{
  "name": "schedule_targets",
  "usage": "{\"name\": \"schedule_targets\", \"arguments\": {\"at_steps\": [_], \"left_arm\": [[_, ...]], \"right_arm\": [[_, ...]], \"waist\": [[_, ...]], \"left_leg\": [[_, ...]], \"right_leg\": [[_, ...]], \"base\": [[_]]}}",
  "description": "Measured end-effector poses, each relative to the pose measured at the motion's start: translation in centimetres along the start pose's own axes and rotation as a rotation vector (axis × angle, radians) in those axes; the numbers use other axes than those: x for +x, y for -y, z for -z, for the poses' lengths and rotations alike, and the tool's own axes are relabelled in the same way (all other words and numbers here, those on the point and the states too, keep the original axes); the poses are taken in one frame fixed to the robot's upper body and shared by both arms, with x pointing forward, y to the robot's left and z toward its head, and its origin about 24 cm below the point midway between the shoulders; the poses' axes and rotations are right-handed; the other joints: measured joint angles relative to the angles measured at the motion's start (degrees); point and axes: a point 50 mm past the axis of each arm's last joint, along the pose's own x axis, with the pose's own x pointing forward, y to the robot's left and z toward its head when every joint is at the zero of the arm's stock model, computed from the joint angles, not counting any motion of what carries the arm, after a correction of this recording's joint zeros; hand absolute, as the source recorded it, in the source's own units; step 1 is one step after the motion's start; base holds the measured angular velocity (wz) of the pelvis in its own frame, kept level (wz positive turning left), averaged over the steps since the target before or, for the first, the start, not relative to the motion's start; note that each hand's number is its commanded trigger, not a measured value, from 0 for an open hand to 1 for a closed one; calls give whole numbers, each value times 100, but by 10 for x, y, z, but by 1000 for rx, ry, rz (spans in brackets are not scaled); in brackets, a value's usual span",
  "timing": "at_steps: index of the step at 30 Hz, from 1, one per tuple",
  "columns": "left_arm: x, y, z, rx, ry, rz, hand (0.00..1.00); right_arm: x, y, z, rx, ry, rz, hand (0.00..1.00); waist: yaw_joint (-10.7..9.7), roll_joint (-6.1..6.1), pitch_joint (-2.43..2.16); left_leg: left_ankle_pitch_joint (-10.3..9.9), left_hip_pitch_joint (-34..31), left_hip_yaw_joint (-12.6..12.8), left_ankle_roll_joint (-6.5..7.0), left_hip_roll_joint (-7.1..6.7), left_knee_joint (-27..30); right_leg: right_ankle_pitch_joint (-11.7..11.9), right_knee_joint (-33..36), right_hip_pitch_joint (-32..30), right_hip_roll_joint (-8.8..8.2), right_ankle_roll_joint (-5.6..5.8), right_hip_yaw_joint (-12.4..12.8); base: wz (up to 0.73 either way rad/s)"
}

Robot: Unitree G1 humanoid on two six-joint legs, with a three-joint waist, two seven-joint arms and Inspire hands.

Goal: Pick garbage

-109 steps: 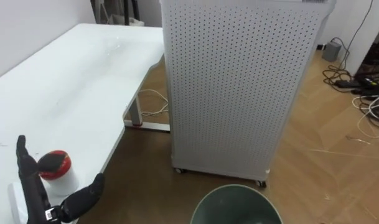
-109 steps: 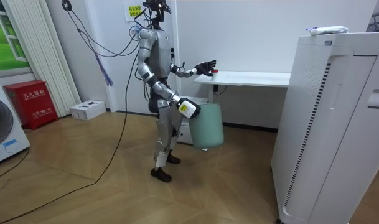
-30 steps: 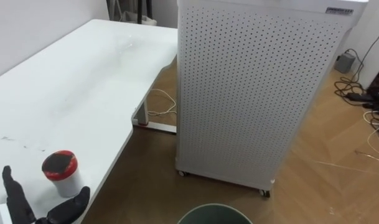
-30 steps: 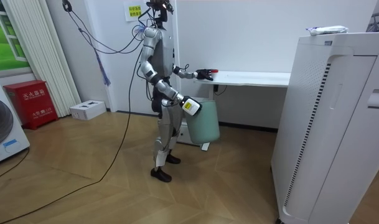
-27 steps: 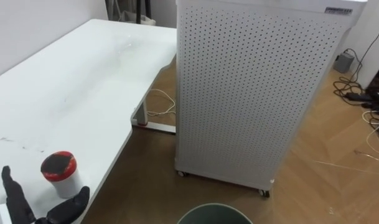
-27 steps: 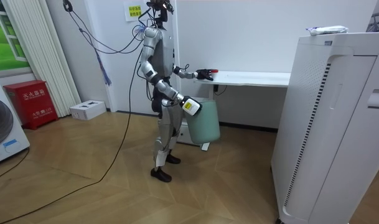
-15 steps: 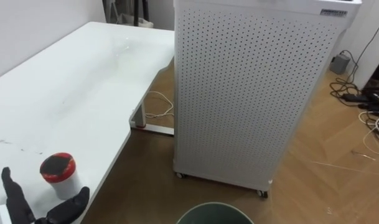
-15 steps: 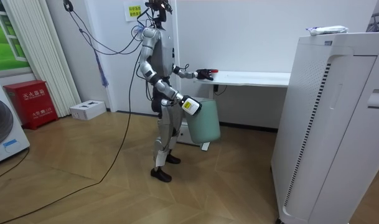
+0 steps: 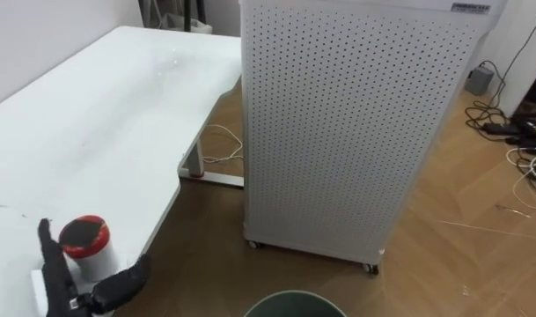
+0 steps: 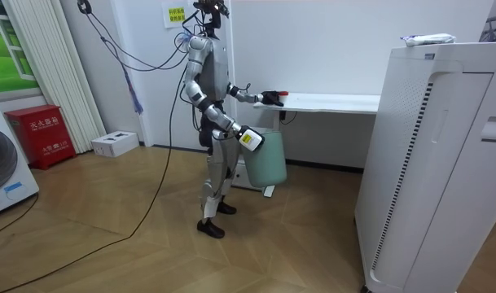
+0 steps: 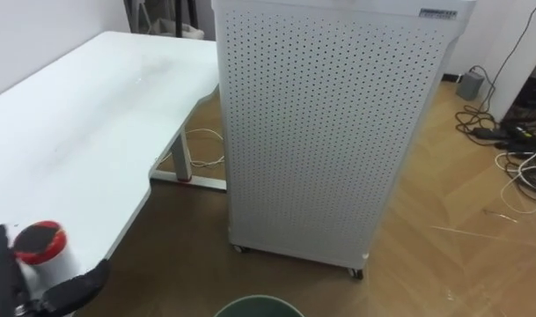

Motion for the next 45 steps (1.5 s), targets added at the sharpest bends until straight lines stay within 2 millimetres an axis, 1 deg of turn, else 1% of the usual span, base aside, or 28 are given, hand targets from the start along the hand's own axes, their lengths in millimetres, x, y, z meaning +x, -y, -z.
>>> {"name": "schedule_targets", "arguments": {"at_steps": [1,2,3,7,11,14,18,22,28,32,39,42,45], "left_arm": [[0,2,-1,-1,3,15,0],[0,6,-2,-3,7,37,10],[0,9,-3,-6,10,54,100],[-2,15,-6,-9,20,92,100],[-2,18,-8,-17,25,102,100],[-3,20,-9,-18,26,114,100],[-3,21,-7,-10,13,124,100],[-3,22,-8,-11,13,128,100],[-4,22,-8,-13,12,130,100],[-4,22,-8,-13,12,135,100],[-3,24,-9,-20,15,138,100],[-2,29,-15,-32,35,156,100],[-6,39,-24,-58,71,225,100]], "right_arm": [[0,0,0,0,0,0,100],[0,0,-1,0,2,0,100],[1,0,-2,-2,6,0,100],[2,0,-4,-4,10,-3,100],[3,-3,-4,-10,10,-18,100],[3,-7,-3,-15,7,-32,100],[3,-8,-3,-16,7,-39,100],[4,-7,-4,-16,10,-32,100],[4,-7,-5,-16,16,-28,100],[4,-7,-5,-15,16,-29,100],[4,-7,-6,-13,19,-20,100],[6,-6,-8,-12,26,-7,100],[14,-4,-17,-18,48,9,100]], "waist": [[0,-1,-1],[-1,-4,-2],[-2,-5,-3],[-34,-12,-5],[-67,-14,-5],[-105,-19,-4],[-122,-27,2],[-137,-27,3],[-156,-27,3],[-155,-47,16],[-166,-54,19],[-200,-56,18],[-189,-54,18]], "left_leg": [[0,0,3,0,0,-1],[0,3,7,0,2,-1],[0,8,15,0,5,-2],[0,40,37,0,15,-20],[0,64,56,0,25,-29],[0,65,62,0,27,-31],[0,75,145,-1,41,-49],[0,70,197,-1,50,-56],[0,54,208,-1,57,-55],[0,59,206,-1,57,-61],[0,-52,203,-1,57,-42],[0,-113,200,-1,56,-23],[1,-148,181,-2,56,-4]], "right_leg": [[0,0,0,0,0,0],[0,0,-1,-1,0,6],[0,0,-1,0,0,13],[0,-4,11,-1,0,13],[0,-3,28,-14,0,13],[0,-2,26,8,0,33],[0,-1,9,22,0,135],[0,4,-6,28,0,171],[0,6,-20,35,-1,174],[0,5,-24,35,-1,176],[1,5,-104,37,-1,168],[1,3,-134,35,-1,157],[1,4,-188,35,-1,157]], "base": [[0],[-4],[-5],[-4],[-2],[0],[-10],[-6],[0],[0],[1],[10],[0]]}}
